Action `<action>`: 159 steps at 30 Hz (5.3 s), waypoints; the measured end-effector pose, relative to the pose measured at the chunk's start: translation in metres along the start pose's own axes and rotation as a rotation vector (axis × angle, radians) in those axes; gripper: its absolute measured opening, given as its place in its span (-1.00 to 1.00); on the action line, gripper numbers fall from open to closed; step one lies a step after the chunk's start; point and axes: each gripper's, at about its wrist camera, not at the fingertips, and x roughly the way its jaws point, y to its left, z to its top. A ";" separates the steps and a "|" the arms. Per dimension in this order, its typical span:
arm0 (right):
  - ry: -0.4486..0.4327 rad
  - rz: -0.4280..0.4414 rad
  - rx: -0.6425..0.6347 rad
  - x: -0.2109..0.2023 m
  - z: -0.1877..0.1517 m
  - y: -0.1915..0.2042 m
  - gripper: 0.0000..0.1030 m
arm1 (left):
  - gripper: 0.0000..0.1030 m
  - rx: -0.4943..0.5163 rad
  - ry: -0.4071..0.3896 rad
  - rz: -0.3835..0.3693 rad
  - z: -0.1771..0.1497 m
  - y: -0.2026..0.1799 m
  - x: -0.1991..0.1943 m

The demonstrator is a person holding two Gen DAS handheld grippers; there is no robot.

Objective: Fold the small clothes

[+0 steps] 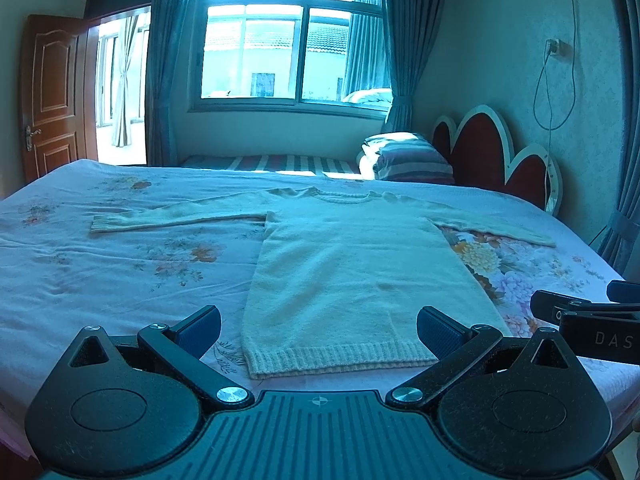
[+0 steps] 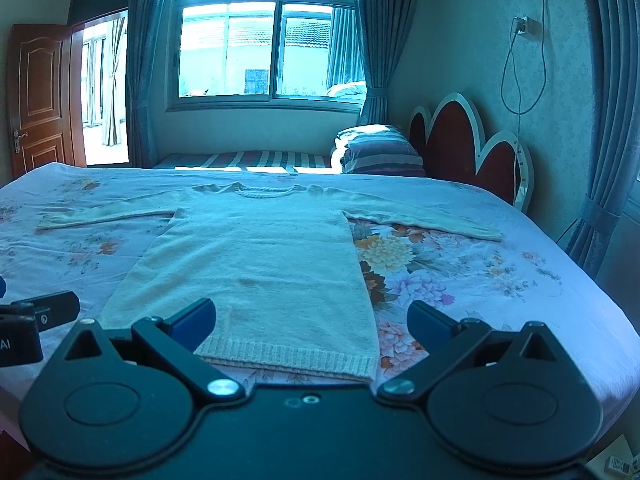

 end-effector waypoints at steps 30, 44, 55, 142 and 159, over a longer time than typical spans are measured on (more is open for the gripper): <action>-0.003 -0.001 -0.004 0.000 0.001 0.000 0.99 | 1.00 0.000 0.002 -0.006 0.003 -0.006 0.000; -0.003 0.000 -0.004 0.000 0.001 0.002 0.99 | 1.00 0.004 0.003 -0.006 0.001 -0.006 0.000; -0.002 0.007 -0.003 0.001 0.003 0.001 0.99 | 1.00 0.004 0.013 -0.004 0.003 -0.003 0.007; 0.228 -0.570 0.486 0.260 0.021 -0.426 0.99 | -0.20 0.448 0.231 -0.303 0.225 -0.269 0.569; 0.176 -0.359 0.511 0.334 0.053 -0.415 0.94 | 0.45 -0.020 0.237 0.391 0.189 0.012 0.514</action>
